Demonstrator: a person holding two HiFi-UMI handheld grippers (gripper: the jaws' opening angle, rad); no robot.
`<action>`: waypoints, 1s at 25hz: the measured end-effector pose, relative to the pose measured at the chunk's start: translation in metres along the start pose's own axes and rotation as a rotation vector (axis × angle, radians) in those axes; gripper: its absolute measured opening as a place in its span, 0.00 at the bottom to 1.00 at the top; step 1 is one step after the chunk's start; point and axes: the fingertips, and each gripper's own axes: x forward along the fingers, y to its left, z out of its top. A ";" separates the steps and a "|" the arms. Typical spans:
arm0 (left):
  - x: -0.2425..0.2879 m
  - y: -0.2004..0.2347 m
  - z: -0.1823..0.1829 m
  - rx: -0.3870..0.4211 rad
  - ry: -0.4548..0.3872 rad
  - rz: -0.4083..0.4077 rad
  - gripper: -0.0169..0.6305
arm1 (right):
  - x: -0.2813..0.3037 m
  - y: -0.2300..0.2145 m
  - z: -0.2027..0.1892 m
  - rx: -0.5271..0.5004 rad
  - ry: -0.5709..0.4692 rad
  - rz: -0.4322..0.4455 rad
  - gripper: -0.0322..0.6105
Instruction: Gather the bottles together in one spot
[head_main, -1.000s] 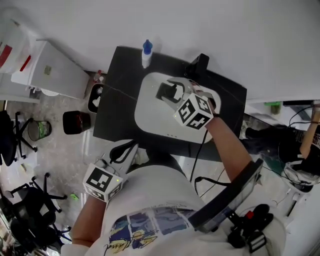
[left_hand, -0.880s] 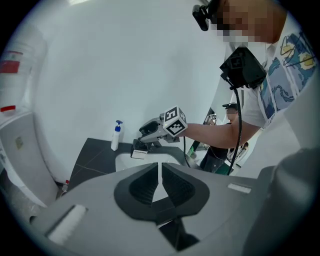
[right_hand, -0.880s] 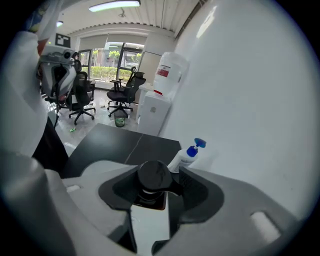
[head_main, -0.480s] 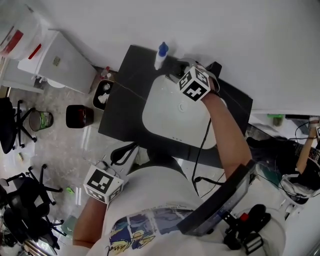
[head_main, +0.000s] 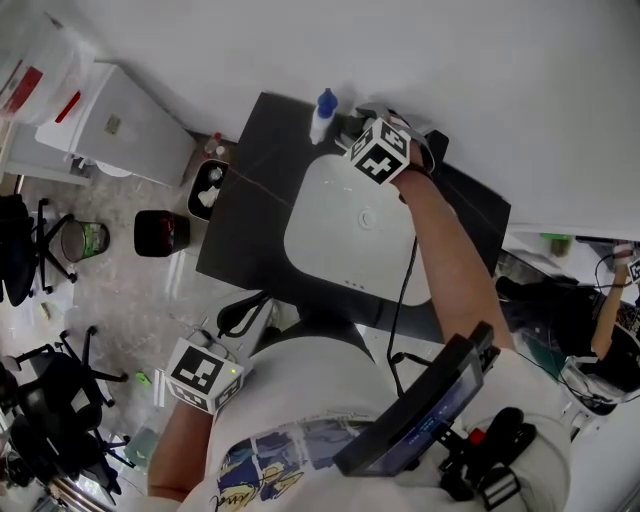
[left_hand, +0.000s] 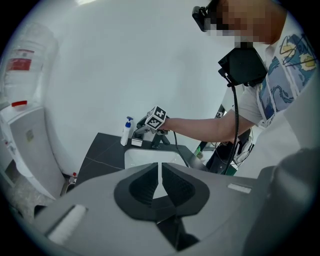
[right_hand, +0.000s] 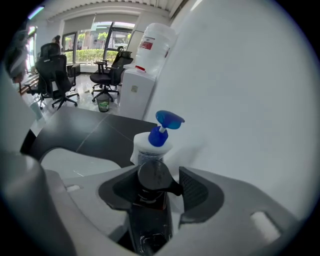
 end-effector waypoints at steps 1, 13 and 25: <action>0.002 0.000 0.002 -0.001 0.001 0.000 0.07 | 0.001 -0.002 0.001 0.013 -0.006 -0.003 0.40; 0.021 -0.003 0.019 0.010 0.006 -0.013 0.07 | 0.002 -0.015 -0.008 0.151 0.020 -0.080 0.43; 0.018 -0.008 0.017 0.021 0.007 -0.017 0.07 | -0.010 -0.013 -0.003 0.077 -0.006 -0.184 0.58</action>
